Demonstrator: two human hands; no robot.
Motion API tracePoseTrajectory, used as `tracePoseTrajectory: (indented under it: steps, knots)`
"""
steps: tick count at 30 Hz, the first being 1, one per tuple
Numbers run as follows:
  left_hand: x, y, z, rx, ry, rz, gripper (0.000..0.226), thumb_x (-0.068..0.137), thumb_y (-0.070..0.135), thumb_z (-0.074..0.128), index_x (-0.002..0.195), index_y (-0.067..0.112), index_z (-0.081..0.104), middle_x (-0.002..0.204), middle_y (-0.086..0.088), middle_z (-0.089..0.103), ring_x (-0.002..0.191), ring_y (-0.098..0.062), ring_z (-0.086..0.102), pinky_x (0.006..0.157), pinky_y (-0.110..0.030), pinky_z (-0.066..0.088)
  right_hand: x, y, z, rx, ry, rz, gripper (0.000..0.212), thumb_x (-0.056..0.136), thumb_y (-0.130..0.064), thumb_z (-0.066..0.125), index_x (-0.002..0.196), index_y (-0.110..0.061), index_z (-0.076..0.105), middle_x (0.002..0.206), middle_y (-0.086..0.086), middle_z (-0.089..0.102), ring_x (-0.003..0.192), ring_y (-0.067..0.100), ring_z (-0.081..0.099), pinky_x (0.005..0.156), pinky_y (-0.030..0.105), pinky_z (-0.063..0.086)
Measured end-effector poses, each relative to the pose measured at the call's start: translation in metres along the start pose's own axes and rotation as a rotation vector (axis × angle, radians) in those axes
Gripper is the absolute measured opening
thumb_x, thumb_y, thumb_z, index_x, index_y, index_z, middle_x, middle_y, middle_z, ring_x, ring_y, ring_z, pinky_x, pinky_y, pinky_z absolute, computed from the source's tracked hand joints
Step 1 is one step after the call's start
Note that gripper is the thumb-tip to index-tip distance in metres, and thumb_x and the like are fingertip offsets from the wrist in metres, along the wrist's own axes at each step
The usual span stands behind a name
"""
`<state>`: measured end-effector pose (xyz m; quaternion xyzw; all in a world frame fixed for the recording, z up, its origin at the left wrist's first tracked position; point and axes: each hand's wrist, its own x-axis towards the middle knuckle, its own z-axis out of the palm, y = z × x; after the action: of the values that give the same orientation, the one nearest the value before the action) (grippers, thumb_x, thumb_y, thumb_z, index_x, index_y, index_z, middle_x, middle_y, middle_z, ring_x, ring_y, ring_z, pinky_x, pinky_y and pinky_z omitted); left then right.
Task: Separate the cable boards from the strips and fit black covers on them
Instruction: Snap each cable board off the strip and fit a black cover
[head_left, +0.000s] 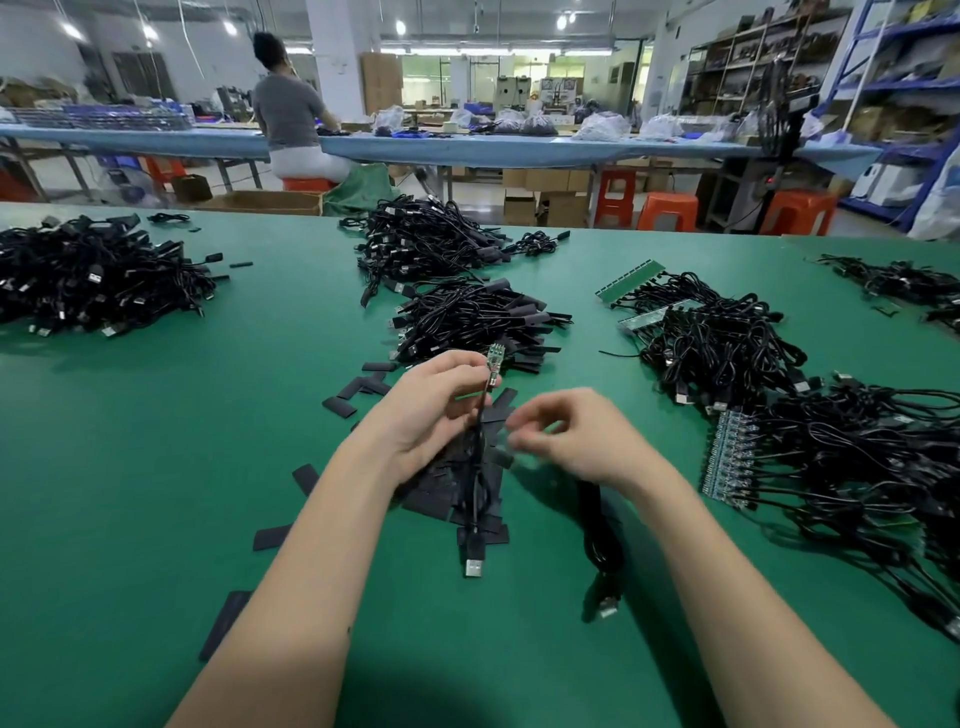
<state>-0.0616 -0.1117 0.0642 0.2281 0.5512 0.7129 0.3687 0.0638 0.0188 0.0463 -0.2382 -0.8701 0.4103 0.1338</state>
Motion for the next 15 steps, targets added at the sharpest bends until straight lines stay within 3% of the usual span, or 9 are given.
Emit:
tracePoseTrajectory:
  steps: [3,5,8,11,15]
  knots:
    - [0.001,0.0,-0.003,-0.028,0.026,-0.04,0.014,0.098,0.005,0.054,0.093,0.015,0.062,0.067,0.003,0.067,0.063,-0.013,0.059,0.058,-0.02,0.049,-0.001,-0.003,0.013,-0.325,-0.114,-0.008,0.022,0.072,-0.05,0.085,0.084,-0.036,0.072,0.081,-0.019,0.069,0.069,-0.005,0.059,0.075,0.024,0.051]
    - [0.002,-0.002,-0.004,-0.019,0.039,-0.059,0.013,0.098,0.006,0.054,0.093,0.014,0.063,0.07,0.0,0.066,0.062,-0.013,0.058,0.057,-0.021,0.048,-0.001,-0.005,0.017,-0.349,-0.101,-0.018,0.02,0.072,-0.049,0.084,0.079,-0.035,0.071,0.081,-0.019,0.07,0.078,0.001,0.063,0.078,0.026,0.052]
    - [0.003,-0.005,-0.005,0.023,0.042,-0.078,0.013,0.099,0.006,0.055,0.094,0.014,0.064,0.069,0.0,0.068,0.062,-0.013,0.061,0.056,-0.021,0.05,0.0,-0.003,0.014,-0.291,-0.117,-0.011,0.015,0.078,-0.039,0.081,0.075,-0.029,0.071,0.078,-0.015,0.071,0.068,0.003,0.06,0.076,0.026,0.053]
    - [0.004,-0.007,-0.005,0.03,0.03,-0.076,0.011,0.099,0.006,0.057,0.095,0.012,0.065,0.071,-0.003,0.068,0.061,-0.012,0.065,0.056,-0.022,0.054,0.0,-0.001,0.003,0.057,-0.048,0.04,0.011,0.087,-0.024,0.077,0.08,-0.019,0.07,0.071,-0.003,0.071,0.059,0.008,0.059,0.063,0.025,0.051]
    - [0.002,-0.012,0.004,-0.02,-0.025,-0.068,0.007,0.097,0.004,0.06,0.099,0.004,0.066,0.073,-0.009,0.07,0.062,-0.013,0.067,0.056,-0.019,0.054,-0.001,-0.006,-0.007,0.654,0.14,0.06,0.008,0.089,-0.007,0.074,0.089,-0.008,0.067,0.073,0.013,0.073,0.06,0.018,0.069,0.064,0.029,0.061]
